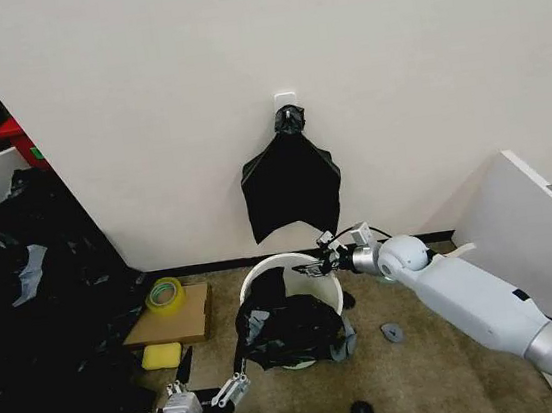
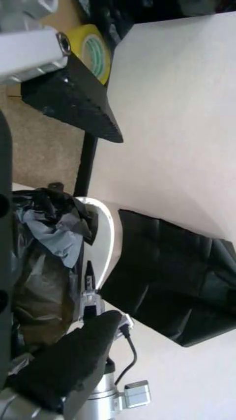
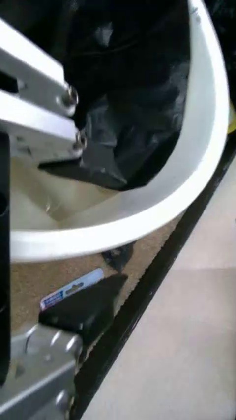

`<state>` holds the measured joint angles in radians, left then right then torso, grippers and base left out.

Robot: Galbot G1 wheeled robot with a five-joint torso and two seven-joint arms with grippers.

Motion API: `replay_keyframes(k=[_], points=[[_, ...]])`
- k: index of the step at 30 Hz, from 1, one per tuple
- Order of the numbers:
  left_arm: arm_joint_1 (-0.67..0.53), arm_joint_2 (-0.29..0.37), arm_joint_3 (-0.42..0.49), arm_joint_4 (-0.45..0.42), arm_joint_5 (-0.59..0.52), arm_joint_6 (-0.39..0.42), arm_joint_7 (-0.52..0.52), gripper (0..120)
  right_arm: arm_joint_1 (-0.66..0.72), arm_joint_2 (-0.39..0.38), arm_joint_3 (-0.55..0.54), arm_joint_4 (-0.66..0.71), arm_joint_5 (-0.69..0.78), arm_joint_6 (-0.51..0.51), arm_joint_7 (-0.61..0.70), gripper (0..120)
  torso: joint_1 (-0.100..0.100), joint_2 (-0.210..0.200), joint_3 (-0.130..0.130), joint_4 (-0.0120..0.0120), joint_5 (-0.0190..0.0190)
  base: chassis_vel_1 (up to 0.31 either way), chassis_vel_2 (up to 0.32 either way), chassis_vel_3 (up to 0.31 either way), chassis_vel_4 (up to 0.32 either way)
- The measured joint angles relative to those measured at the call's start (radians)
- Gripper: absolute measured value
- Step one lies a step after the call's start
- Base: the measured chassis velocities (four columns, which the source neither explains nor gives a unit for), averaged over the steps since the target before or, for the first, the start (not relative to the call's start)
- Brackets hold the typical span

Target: Place the garbage bag over the trash bin.

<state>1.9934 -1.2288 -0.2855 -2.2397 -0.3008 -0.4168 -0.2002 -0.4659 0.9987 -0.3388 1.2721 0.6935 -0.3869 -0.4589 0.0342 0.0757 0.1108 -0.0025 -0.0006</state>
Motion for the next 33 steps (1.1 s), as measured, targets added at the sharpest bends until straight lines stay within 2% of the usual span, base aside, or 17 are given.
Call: replay_keyframes(k=[4,6,9,10,13,19,24,27,28,30,33], points=[[-0.007,-0.003,0.005,0.003,-0.01,0.0,-0.002,100,0.006,0.002,-0.001,-0.019,-0.011,-0.001,-0.012,29,0.0,0.0,0.0,0.0,0.0,0.0,0.0,0.0,0.0],[-0.009,-0.004,0.005,0.004,-0.01,0.0,-0.002,100,0.006,0.002,-0.001,-0.02,-0.011,-0.001,-0.013,27,0.0,0.0,0.0,0.0,-0.0001,0.0,0.0,0.0,0.0],[-0.019,-0.012,0.007,0.008,-0.008,-0.001,-0.003,100,-0.003,0.006,0.009,-0.016,-0.01,-0.001,-0.015,12,0.0,0.0,0.0,0.0,0.0,0.0,0.0,0.0,0.0],[-0.019,-0.012,0.007,0.008,-0.008,-0.001,-0.003,100,-0.003,0.006,0.009,-0.016,-0.01,-0.001,-0.015,12,0.0,0.0,0.0,0.0,0.0,0.0,0.0,0.0,0.0],[-0.026,-0.013,0.007,0.019,-0.008,-0.002,-0.005,100,-0.023,0.004,0.016,0.005,-0.005,-0.001,-0.012,1,0.0,0.0,0.0,-0.0001,-0.0001,0.0,0.0,0.0,0.0],[-0.027,-0.011,0.006,0.016,-0.009,-0.002,-0.006,100,-0.051,-0.006,0.038,0.038,0.025,-0.014,0.02,1,0.0,0.0,0.0,0.0001,0.0001,0.0,0.0,0.0,0.0],[-0.025,-0.006,-0.003,0.004,-0.014,-0.002,-0.007,100,-0.1,-0.035,0.1,0.099,0.122,-0.04,0.136,1,0.0,0.0,0.0,0.0002,0.0005,0.0,0.0,0.0,0.0],[-0.035,-0.001,-0.006,-0.001,-0.044,0.001,-0.008,100,-0.166,-0.067,0.195,0.196,0.29,-0.062,0.348,1,0.0,0.0,0.0,-0.0003,-0.0001,0.0,0.0,0.0,0.0],[-0.035,-0.001,-0.006,-0.001,-0.044,0.001,-0.008,100,-0.166,-0.067,0.195,0.196,0.29,-0.062,0.348,1,0.0,0.0,0.0,-0.0003,-0.0001,0.0,0.0,0.0,0.0],[-0.047,0.003,-0.005,-0.002,-0.055,0.007,-0.01,100,-0.205,-0.079,0.239,0.25,0.355,-0.053,0.449,1,0.0,0.0,0.0,0.0002,0.0006,0.0,0.0,0.0,0.0],[-0.063,0.009,-0.005,-0.002,-0.059,0.015,-0.017,100,-0.258,-0.097,0.281,0.314,0.391,-0.047,0.513,1,0.0,0.0,0.0,0.0002,-0.0005,0.0,0.0,0.0,0.0]])
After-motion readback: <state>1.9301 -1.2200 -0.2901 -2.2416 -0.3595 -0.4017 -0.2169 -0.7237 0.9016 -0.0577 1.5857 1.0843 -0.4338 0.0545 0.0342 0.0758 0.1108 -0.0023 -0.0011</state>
